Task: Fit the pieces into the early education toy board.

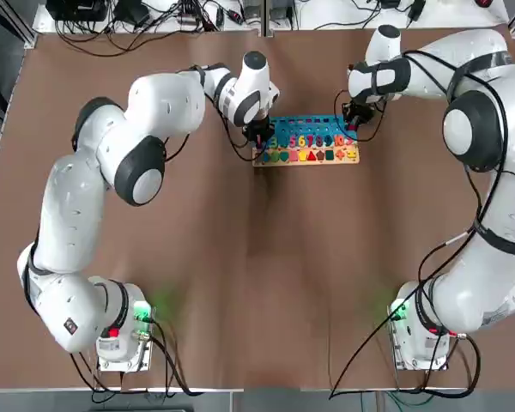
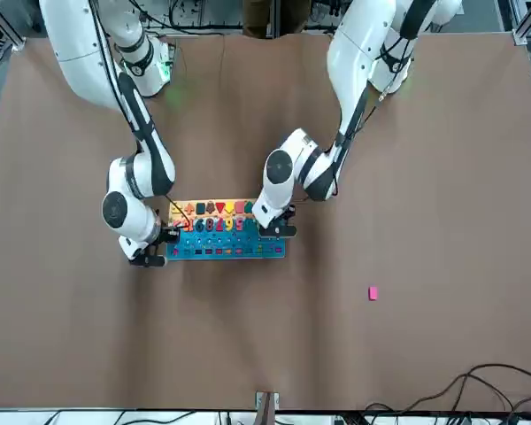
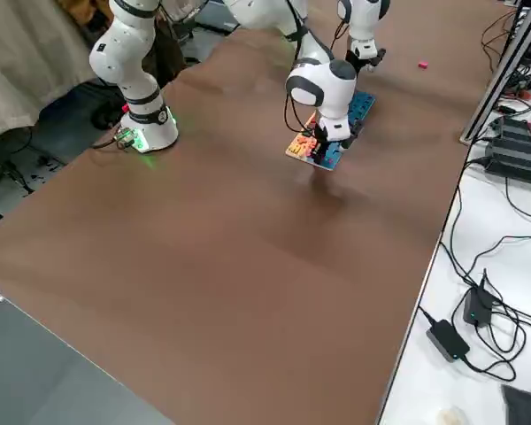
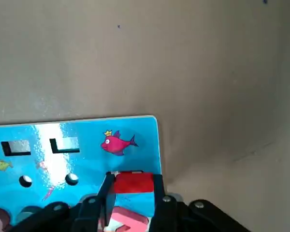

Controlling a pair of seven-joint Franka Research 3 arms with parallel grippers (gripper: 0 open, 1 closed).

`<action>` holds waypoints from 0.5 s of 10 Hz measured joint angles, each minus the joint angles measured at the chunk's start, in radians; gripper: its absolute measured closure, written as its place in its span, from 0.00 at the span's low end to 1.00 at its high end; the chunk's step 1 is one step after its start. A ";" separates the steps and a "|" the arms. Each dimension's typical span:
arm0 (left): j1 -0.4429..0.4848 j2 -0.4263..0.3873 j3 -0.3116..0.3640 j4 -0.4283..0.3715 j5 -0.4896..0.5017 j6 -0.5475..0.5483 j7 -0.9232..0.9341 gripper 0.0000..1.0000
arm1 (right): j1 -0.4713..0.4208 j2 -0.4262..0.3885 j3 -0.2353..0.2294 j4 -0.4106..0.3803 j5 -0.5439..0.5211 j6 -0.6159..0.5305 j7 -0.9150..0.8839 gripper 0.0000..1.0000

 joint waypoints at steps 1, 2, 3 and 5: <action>0.000 0.000 0.000 0.000 0.000 0.000 0.000 0.86 | 0.002 0.000 0.000 0.001 0.000 0.000 0.008 0.64; 0.000 0.000 0.000 0.000 0.000 0.000 0.000 0.86 | 0.005 0.002 0.001 0.003 0.000 0.000 0.013 0.64; 0.000 0.000 0.000 0.000 0.000 0.000 0.000 0.86 | 0.008 0.003 0.001 0.006 0.000 0.000 0.018 0.64; 0.001 0.000 0.000 0.000 0.000 -0.001 0.000 0.86 | 0.012 0.011 0.002 0.013 0.000 0.000 0.021 0.64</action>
